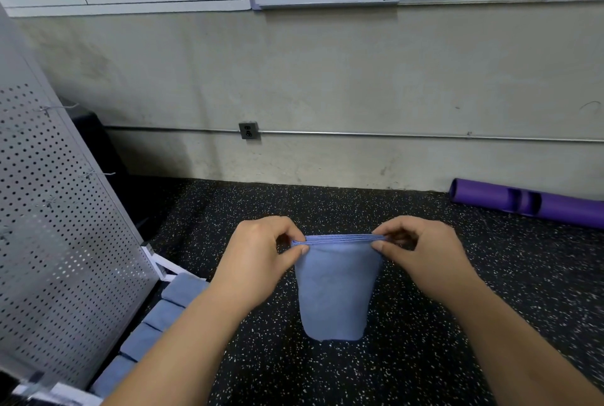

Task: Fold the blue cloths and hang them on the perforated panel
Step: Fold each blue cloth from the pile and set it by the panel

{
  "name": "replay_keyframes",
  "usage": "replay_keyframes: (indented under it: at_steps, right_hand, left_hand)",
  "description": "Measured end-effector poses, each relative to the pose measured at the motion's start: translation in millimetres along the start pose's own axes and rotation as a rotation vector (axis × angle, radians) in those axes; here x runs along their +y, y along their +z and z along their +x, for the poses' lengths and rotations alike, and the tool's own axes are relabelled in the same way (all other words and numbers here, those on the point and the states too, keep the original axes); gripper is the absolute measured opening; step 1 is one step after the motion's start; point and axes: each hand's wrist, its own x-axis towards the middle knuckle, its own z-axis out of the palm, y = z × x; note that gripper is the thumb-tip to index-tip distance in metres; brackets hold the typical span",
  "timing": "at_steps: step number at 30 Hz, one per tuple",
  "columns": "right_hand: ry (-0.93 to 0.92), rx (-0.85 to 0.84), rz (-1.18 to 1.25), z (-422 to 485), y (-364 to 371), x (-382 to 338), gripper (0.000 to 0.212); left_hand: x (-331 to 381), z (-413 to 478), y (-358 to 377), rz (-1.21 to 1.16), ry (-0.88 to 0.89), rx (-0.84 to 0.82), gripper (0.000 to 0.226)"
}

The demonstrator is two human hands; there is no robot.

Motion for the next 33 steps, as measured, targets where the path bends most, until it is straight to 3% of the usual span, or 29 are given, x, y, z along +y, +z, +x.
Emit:
replay_keyframes:
  at_steps: [5,11,17,20,23,26,30,33]
  right_hand:
    - [0.030,-0.042,0.060,1,3,2,0.023]
    - [0.090,0.016,0.349,4,2,4,0.020]
    - [0.054,-0.004,0.341,2,5,1,0.022]
    - [0.024,-0.132,0.137,1,5,2,0.020]
    - [0.028,-0.068,0.151,-1,8,1,0.022]
    - [0.053,-0.196,0.211,-3,8,-5,0.019]
    - [0.076,-0.099,0.108,-2,6,0,0.019]
    - [0.096,-0.194,0.300,-3,5,-6,0.016]
  left_hand:
    - [4,-1,0,-0.060,-0.054,-0.010,0.026]
    - [8,6,-3,-0.638,-0.186,0.011,0.038]
    - [2,5,-1,-0.439,-0.215,0.137,0.030]
    - [-3,1,2,-0.005,-0.140,-0.055,0.031]
    - [-2,-3,10,0.207,-0.099,-0.093,0.027]
    - [2,0,8,0.257,-0.098,-0.003,0.020]
    - [5,1,0,-0.101,-0.144,0.032,0.029]
    - [1,2,-3,-0.106,-0.174,0.087,0.032]
